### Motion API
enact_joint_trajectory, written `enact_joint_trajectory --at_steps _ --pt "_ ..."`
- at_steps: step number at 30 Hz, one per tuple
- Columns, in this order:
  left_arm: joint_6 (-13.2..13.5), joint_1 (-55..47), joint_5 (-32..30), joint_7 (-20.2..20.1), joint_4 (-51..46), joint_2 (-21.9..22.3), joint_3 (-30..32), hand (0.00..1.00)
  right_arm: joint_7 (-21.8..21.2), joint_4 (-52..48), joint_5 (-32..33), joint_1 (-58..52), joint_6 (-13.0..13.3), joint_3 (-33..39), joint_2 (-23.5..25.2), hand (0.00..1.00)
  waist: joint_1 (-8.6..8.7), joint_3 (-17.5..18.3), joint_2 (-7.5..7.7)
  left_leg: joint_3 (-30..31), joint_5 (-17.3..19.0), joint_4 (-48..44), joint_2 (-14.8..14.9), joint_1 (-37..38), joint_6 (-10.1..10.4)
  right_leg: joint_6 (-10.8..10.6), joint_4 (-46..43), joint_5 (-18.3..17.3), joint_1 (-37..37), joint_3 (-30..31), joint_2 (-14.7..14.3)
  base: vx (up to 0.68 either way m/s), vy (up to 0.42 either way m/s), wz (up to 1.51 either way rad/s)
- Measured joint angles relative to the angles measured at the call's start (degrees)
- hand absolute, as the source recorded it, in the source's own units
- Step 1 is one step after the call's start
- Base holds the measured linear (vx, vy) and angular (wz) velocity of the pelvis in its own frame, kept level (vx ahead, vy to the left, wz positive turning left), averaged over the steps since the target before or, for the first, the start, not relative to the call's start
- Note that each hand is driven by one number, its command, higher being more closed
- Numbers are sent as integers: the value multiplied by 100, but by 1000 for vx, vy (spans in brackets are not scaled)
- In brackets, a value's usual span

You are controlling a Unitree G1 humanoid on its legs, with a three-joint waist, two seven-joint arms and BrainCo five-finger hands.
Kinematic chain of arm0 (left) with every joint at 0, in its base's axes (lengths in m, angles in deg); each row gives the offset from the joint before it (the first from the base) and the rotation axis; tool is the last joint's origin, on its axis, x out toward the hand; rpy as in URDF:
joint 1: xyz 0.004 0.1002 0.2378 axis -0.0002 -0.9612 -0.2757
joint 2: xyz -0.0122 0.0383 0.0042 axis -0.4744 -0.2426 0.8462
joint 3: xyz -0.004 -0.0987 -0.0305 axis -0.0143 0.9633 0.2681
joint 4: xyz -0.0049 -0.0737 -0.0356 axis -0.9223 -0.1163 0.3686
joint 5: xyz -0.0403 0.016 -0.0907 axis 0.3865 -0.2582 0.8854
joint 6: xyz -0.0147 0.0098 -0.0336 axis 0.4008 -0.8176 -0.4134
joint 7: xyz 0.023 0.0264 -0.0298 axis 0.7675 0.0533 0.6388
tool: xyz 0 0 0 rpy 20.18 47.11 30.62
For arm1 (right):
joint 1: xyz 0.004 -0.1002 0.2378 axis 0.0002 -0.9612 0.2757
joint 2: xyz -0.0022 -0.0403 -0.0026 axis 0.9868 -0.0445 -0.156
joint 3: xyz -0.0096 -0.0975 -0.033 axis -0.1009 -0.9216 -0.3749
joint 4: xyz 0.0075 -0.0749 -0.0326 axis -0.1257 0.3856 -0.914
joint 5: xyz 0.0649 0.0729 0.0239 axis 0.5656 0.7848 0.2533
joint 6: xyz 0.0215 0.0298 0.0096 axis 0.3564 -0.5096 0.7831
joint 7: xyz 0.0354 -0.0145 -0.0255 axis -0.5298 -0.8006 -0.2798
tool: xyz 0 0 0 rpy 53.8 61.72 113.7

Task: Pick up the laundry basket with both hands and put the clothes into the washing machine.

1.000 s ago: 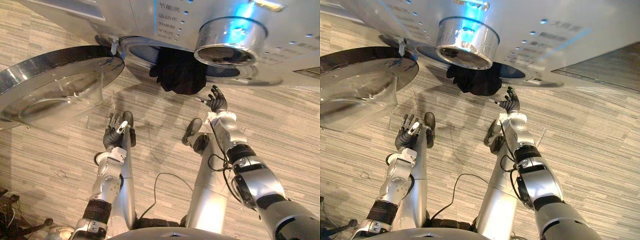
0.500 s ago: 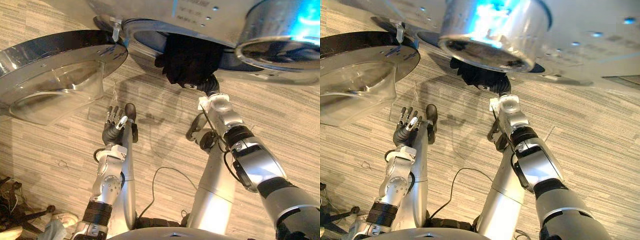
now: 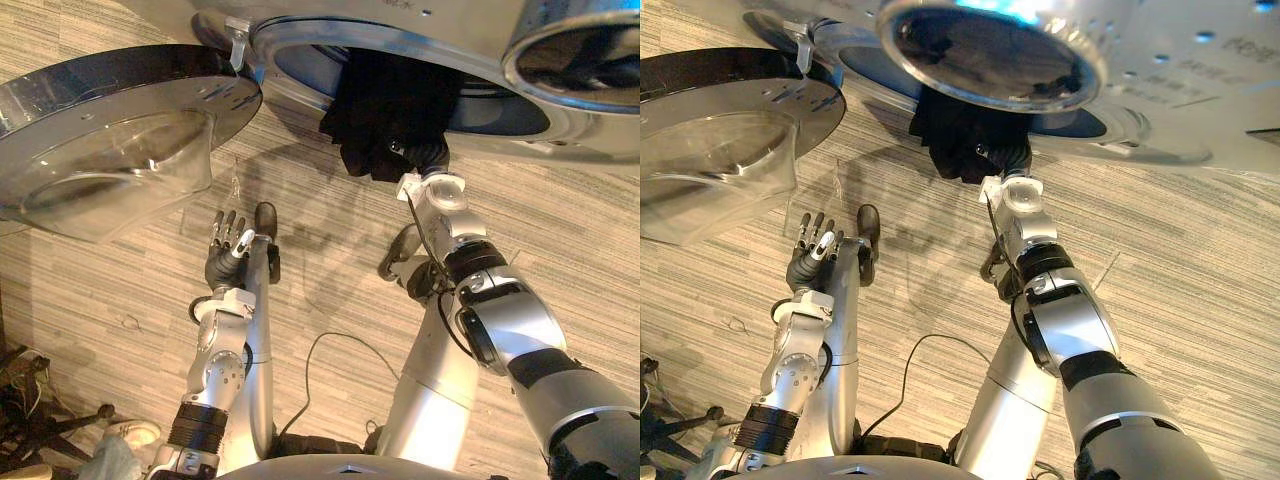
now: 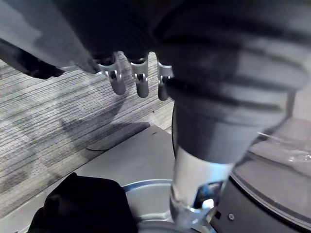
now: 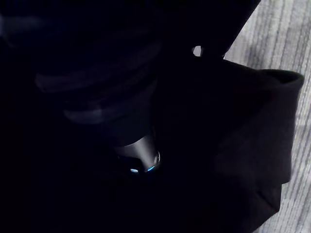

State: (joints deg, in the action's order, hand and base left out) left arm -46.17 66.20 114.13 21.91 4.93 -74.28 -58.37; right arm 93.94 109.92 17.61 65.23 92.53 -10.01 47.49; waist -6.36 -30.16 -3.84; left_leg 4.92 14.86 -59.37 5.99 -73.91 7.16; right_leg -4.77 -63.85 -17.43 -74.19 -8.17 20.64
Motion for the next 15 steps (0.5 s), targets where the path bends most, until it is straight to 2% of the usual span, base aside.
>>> enact_joint_trajectory --at_steps 3,5,7,12,15 --pt "1 -12 -1 14 0 23 113 0 222 -1452 27 -751 70 471 452 100 37 0 0 -13 1 0 9 -2 -2 36 19 22 1 9 -9 -1 6 -1" --pt "0 -69 -1 13 -17 25 216 0 213 -2630 28 -1127 429 618 779 100 80 0 0 -31 2 -5 40 17 -2 51 27 36 7 27 -40 -9 17 -7" --pt "-9 -130 1 11 -9 19 208 0 175 -3297 -57 -1232 649 724 845 100 75 0 1 -69 2 17 55 102 -1 53 26 43 34 102 -83 -25 16 -8" --pt "-8 -311 -3 2 -11 -21 91 0 189 -3702 -71 -1257 830 1184 852 100 79 0 1 -121 -8 144 62 325 -14 2 115 26 207 112 -95 -16 11 -5" --pt "-16 -331 -10 -10 -53 -32 -24 0 226 -3708 371 -987 970 1509 742 100 69 0 1 -118 -79 272 53 324 6 -16 230 65 211 86 -104 -2 8 3"
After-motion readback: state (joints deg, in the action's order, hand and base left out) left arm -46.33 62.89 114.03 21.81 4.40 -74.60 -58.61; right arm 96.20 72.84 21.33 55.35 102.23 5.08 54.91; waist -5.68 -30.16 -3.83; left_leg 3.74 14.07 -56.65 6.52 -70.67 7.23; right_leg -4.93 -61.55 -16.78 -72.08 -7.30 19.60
